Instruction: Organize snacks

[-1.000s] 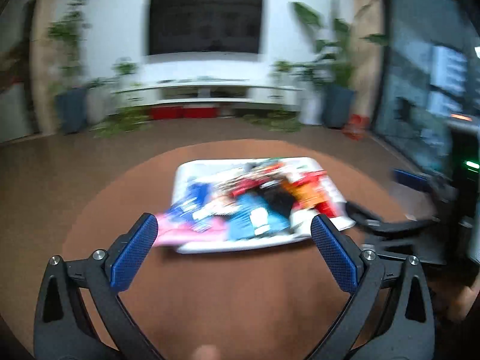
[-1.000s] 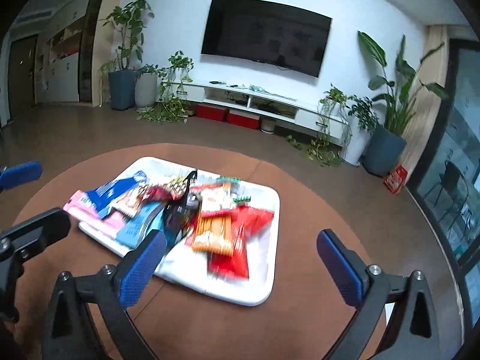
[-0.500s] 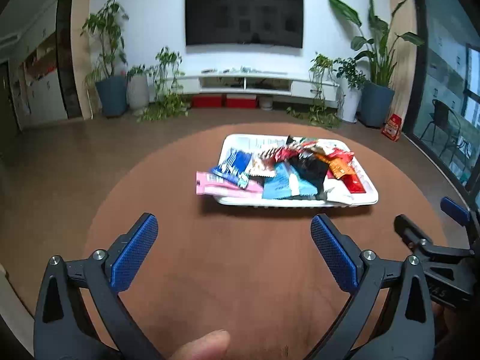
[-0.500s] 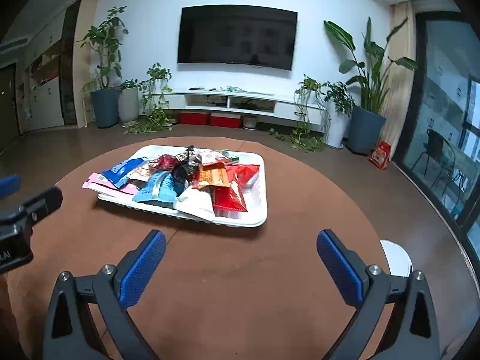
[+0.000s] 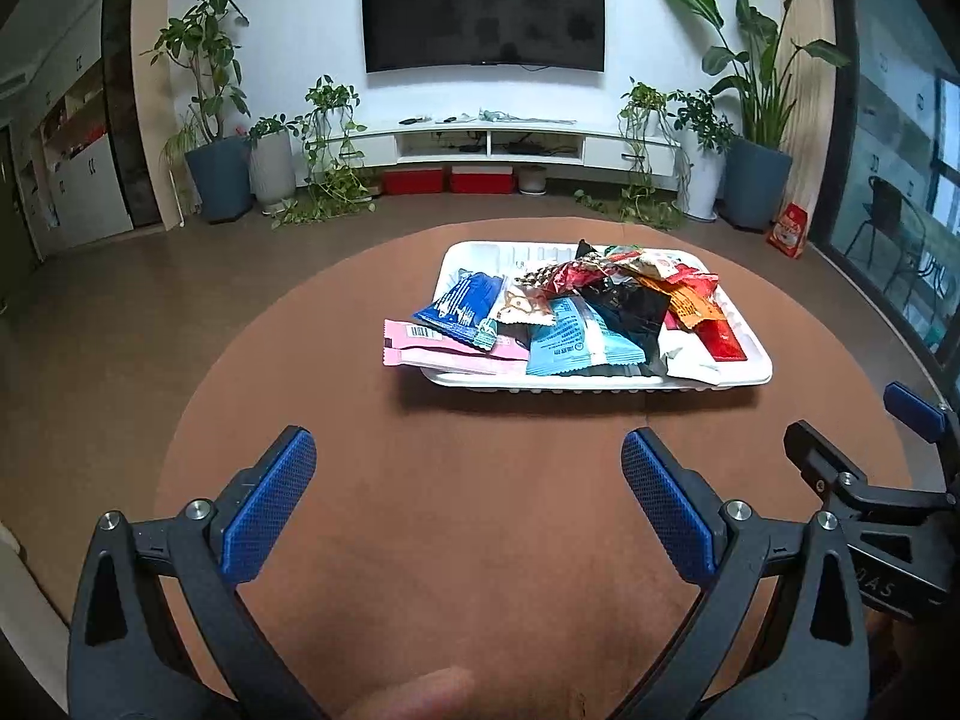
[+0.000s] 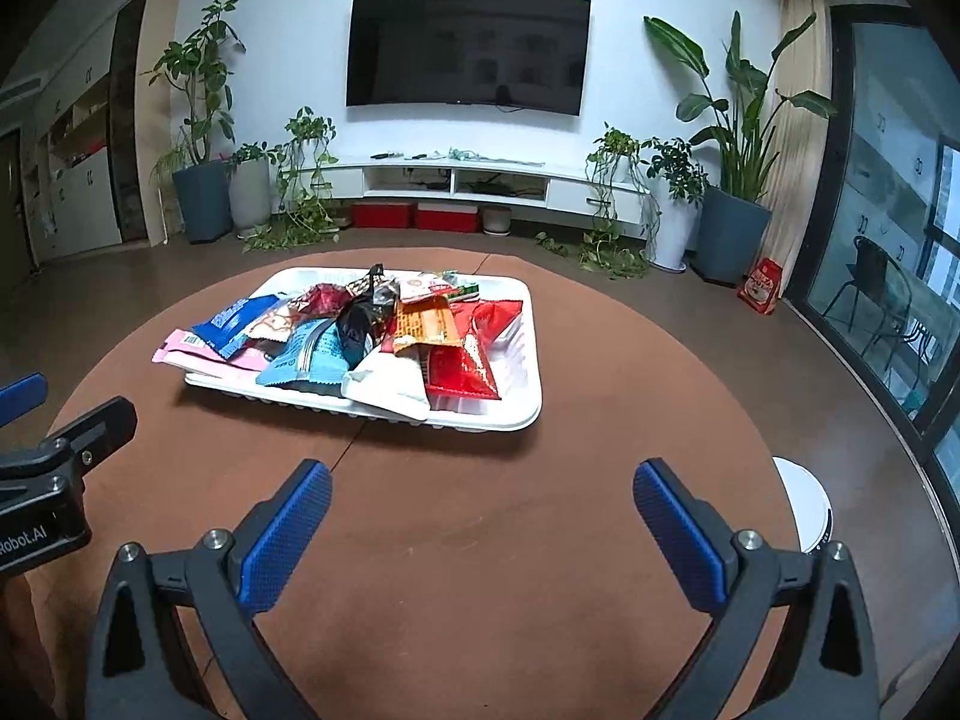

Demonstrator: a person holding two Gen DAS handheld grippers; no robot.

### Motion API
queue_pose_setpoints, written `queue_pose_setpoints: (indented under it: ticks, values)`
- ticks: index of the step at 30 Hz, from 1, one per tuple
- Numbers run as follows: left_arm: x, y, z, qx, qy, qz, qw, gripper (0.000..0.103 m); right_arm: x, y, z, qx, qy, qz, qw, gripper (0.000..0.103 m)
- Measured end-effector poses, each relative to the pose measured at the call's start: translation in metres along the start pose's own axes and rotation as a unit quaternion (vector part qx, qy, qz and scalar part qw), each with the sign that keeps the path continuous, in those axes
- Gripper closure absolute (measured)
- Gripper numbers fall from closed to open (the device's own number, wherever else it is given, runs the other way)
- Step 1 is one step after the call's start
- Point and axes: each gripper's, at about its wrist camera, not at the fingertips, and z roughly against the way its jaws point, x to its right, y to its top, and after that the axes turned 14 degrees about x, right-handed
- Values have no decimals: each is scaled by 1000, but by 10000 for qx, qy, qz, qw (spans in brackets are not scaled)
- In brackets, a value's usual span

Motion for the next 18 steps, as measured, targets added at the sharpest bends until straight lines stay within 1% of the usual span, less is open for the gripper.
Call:
queue_pose_setpoints:
  ticks: [18]
  values:
    - [-1,-1,-2,-27,34,6,10000,0,0,-3,-3,-99,12,23,9999,0]
